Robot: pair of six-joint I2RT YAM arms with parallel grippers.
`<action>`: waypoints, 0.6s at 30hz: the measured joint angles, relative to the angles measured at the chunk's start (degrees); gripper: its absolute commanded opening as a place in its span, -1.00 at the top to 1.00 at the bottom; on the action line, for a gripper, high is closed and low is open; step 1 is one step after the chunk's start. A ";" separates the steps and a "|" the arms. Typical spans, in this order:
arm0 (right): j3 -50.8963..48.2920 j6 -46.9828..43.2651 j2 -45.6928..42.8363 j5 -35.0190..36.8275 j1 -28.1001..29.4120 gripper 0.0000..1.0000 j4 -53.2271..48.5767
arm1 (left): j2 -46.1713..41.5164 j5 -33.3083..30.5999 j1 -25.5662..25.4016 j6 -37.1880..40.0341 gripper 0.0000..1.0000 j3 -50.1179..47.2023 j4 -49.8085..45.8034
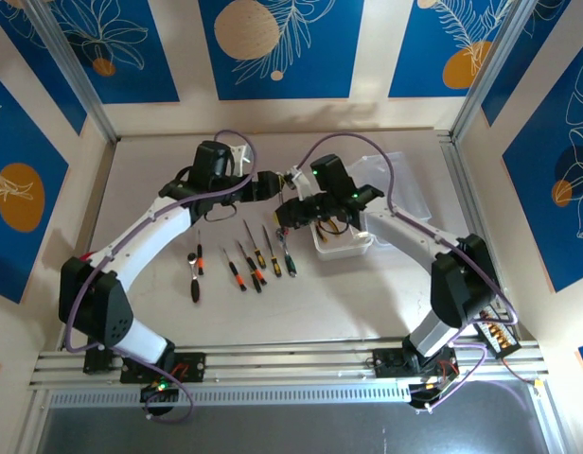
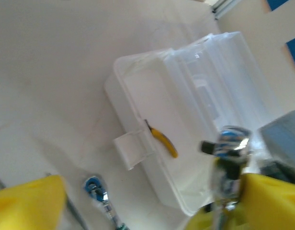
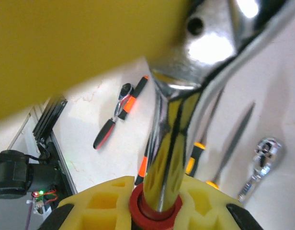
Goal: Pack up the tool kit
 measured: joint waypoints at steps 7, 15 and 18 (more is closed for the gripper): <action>1.11 -4.85 -4.90 7.76 -10.78 1.00 -13.07 | -2.95 -11.91 7.15 6.95 -0.99 1.53 -9.05; 9.44 -10.03 0.52 24.65 -16.28 1.00 -26.43 | -4.55 -15.28 11.43 8.94 -0.99 -8.26 -13.51; 12.31 -11.89 4.31 29.46 -15.65 1.00 -28.68 | -4.92 -15.28 11.43 8.94 -0.99 -11.04 -13.88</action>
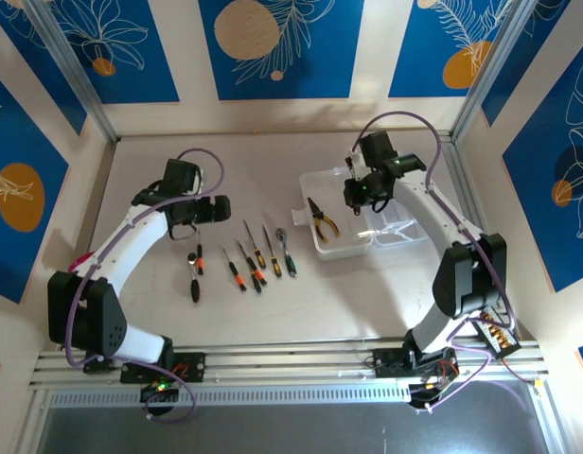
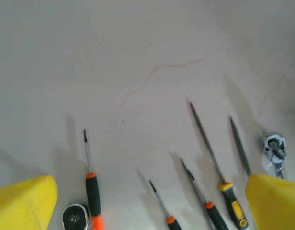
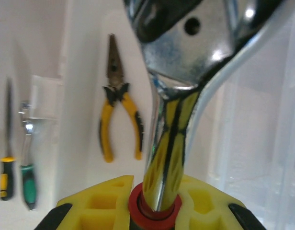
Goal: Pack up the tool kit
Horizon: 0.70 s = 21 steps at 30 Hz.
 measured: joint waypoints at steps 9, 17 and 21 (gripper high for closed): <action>6.16 -1.73 12.26 14.53 2.69 1.00 -4.42 | -0.96 0.04 0.02 0.00 -0.99 -2.73 0.09; 8.48 -0.35 14.58 24.17 4.79 0.74 -7.17 | -0.96 0.09 0.02 0.02 -0.99 -2.73 0.33; 8.96 0.13 14.58 27.12 5.33 0.47 -7.54 | -0.68 0.09 0.02 0.22 -0.99 -2.73 0.55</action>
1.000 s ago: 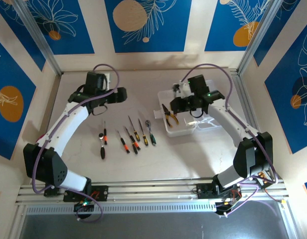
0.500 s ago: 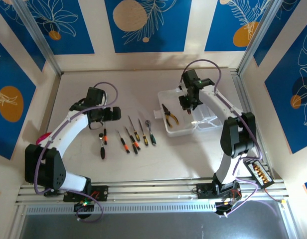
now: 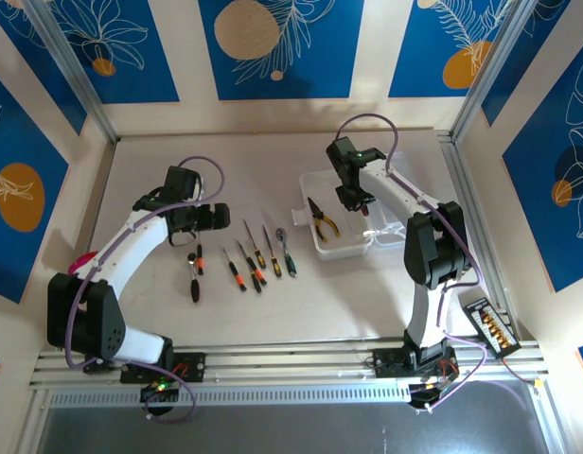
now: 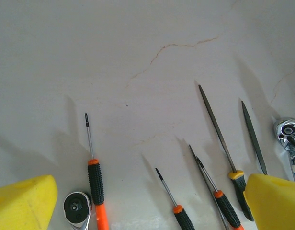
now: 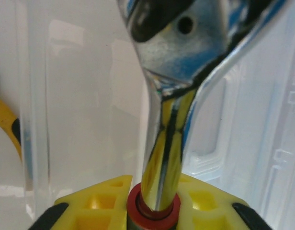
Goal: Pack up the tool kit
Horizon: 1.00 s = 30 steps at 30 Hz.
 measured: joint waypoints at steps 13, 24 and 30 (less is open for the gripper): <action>1.22 -0.33 0.02 1.14 0.83 -0.22 -0.70 | 0.09 0.00 0.48 0.00 -1.00 -0.04 0.61; 1.81 -0.81 -5.33 -4.59 2.40 -0.99 -0.83 | 1.68 2.99 0.48 0.13 -1.00 -0.76 0.87; 1.05 -0.72 -10.97 -11.10 2.51 -0.98 0.90 | 3.17 5.09 -0.15 -0.07 -0.90 -1.29 1.79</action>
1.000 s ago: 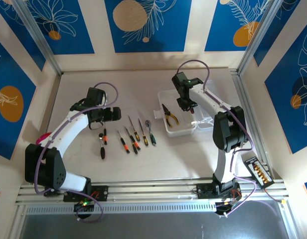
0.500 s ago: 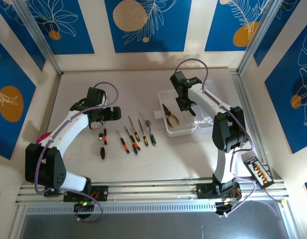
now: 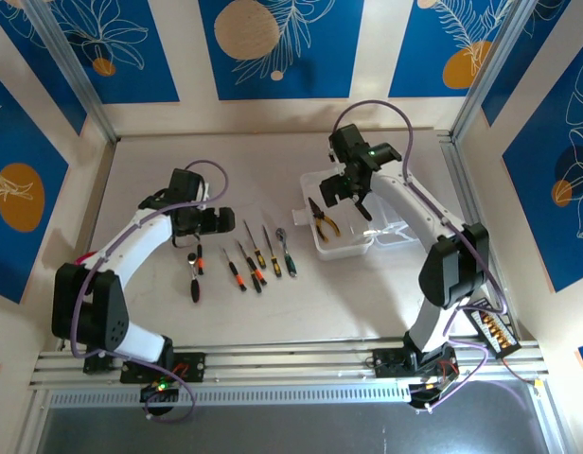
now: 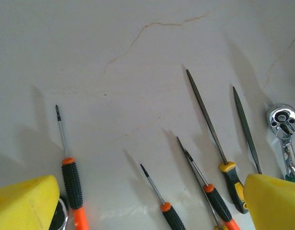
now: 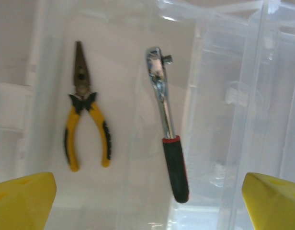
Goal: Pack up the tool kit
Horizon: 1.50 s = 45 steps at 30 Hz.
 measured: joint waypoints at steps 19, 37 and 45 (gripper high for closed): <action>-7.32 2.58 -3.39 -9.90 0.00 -0.99 4.50 | 7.37 0.70 -7.15 -3.72 -0.29 -7.08 0.76; -9.20 2.95 -3.43 -12.04 -0.33 -0.99 6.14 | 12.83 -4.42 -9.03 -4.96 0.48 -4.98 -1.68; -9.20 2.97 -3.45 -12.28 -0.52 -0.99 6.19 | 14.16 -5.07 -9.11 -5.05 0.89 -3.19 -3.23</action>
